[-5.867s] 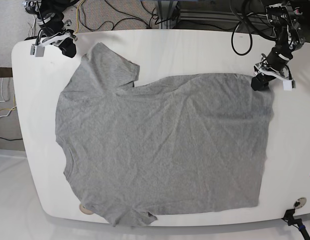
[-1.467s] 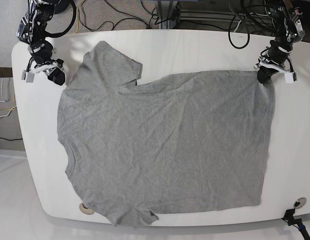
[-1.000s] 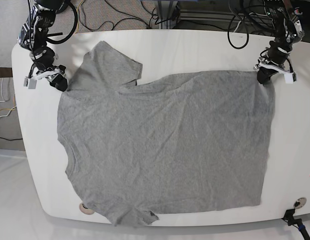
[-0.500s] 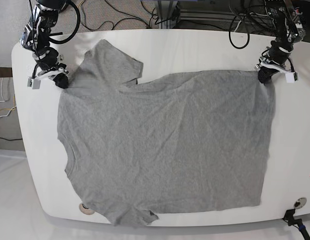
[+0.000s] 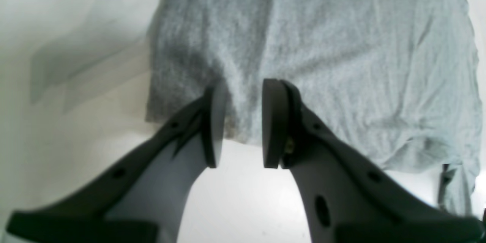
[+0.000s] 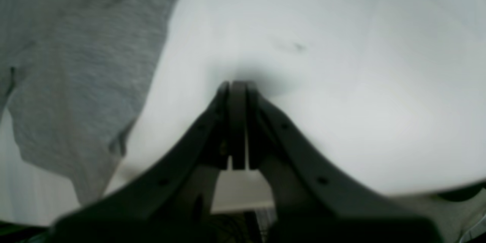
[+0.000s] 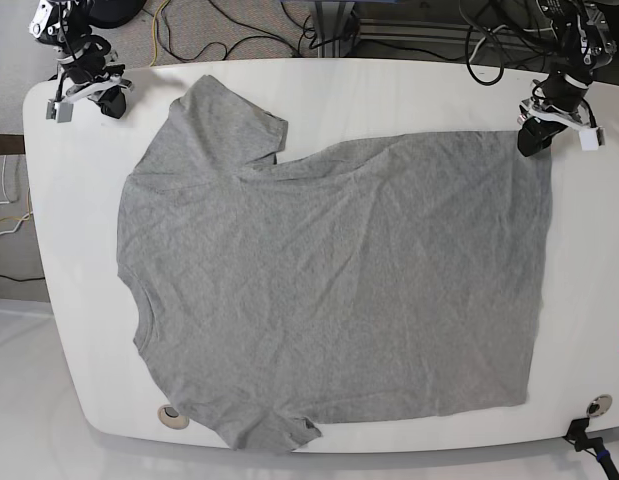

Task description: Fold the T-shirt properly

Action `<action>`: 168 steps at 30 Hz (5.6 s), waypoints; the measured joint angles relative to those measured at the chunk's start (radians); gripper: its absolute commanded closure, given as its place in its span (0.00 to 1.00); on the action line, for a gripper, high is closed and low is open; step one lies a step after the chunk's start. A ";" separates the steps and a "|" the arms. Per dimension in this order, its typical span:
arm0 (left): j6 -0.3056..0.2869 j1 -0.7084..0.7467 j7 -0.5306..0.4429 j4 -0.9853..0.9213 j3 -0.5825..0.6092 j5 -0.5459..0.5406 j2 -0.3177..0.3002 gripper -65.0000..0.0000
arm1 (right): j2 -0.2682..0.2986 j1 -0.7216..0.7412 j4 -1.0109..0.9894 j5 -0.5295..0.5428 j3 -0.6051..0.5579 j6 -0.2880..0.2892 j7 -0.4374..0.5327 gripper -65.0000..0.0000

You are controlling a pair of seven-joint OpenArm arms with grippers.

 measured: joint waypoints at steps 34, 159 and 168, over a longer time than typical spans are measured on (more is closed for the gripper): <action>0.035 0.048 0.032 0.121 0.005 0.061 0.015 0.51 | -0.049 0.012 0.025 0.002 -0.008 0.028 -0.009 0.68; 0.014 -0.039 0.060 -0.084 0.018 0.053 -0.054 1.00 | -0.171 -0.006 0.296 -0.020 -0.160 0.023 -0.125 1.00; 0.023 0.069 0.061 0.008 0.015 0.067 -0.055 1.00 | -0.171 -0.122 0.365 -0.018 -0.158 0.027 -0.120 1.00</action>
